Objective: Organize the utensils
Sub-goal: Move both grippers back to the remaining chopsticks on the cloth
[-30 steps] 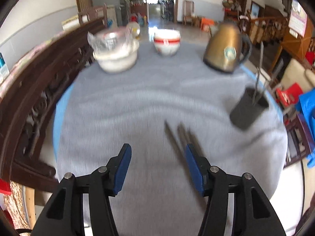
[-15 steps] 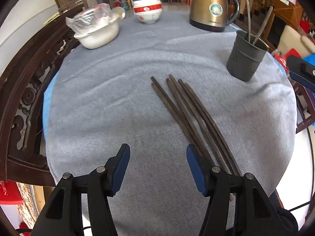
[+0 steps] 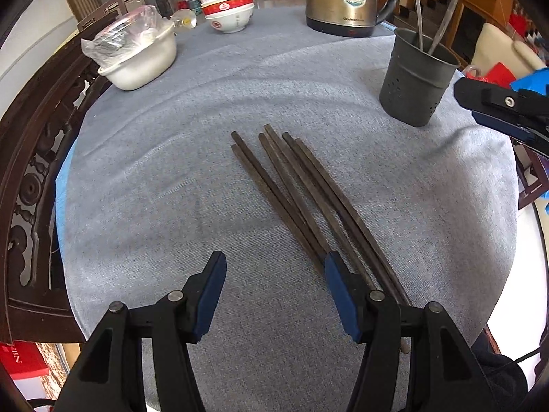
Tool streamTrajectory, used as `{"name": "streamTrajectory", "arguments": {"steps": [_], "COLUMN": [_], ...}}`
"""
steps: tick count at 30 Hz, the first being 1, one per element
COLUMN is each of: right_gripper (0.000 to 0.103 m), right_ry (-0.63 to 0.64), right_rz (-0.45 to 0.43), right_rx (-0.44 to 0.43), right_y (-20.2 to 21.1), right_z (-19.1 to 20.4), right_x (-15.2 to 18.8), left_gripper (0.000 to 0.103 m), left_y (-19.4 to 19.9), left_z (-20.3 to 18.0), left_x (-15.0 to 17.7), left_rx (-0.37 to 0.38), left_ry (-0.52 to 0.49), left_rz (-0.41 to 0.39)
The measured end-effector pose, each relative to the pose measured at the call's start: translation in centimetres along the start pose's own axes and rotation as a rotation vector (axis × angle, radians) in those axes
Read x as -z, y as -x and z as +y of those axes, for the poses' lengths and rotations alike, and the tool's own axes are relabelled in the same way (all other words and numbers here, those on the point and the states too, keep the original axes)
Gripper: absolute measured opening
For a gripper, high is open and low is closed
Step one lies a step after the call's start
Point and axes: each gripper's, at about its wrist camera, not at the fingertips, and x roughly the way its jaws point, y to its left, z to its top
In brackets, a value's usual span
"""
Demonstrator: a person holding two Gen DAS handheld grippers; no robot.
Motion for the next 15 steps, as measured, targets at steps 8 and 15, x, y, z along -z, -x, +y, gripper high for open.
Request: {"name": "streamTrajectory", "arguments": {"steps": [8, 15], "right_gripper": [0.054, 0.054], "right_ry": [0.0, 0.014], "right_rz": [0.021, 0.037], "right_rx": [0.001, 0.003], "right_y": [-1.1, -2.0], "right_z": [0.0, 0.7], "right_x": [-0.1, -0.3], "left_gripper": [0.061, 0.061], "left_y": [-0.4, -0.5], "left_z": [-0.1, 0.4], "left_x": [-0.3, -0.3], "left_rx": [0.0, 0.002], "left_ry": [-0.007, 0.002], "left_rz": [0.005, 0.002]}}
